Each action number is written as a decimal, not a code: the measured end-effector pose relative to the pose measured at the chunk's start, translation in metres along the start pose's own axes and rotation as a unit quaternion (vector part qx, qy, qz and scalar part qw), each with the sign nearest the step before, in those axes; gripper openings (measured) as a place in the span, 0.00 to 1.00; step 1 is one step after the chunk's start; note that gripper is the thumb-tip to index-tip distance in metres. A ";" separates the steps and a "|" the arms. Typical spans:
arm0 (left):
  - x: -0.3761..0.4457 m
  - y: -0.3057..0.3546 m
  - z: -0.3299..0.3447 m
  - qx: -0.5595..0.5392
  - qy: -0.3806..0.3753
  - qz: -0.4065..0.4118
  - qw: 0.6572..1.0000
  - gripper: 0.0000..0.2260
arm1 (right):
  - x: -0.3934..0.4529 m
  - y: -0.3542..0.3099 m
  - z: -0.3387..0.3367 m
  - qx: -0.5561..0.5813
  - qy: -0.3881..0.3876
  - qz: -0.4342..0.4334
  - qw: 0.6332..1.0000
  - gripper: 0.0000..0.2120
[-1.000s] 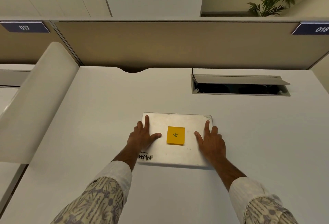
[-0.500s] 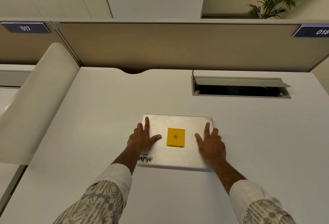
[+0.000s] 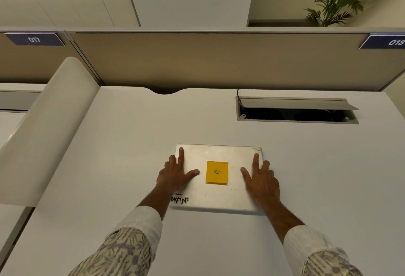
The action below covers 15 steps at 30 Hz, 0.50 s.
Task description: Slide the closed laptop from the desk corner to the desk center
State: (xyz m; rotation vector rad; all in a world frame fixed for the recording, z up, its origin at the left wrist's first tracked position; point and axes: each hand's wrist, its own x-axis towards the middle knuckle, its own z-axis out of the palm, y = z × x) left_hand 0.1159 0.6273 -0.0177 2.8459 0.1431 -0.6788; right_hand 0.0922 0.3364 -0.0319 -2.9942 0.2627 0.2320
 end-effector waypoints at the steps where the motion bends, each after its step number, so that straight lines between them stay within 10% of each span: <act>1: 0.000 0.000 0.001 -0.003 0.007 0.001 1.000 0.47 | 0.000 0.001 0.000 0.000 0.004 0.000 1.000 0.36; 15: -0.010 0.015 -0.001 0.104 0.136 0.015 0.985 0.40 | -0.001 -0.018 -0.029 -0.021 0.005 -0.037 0.999 0.47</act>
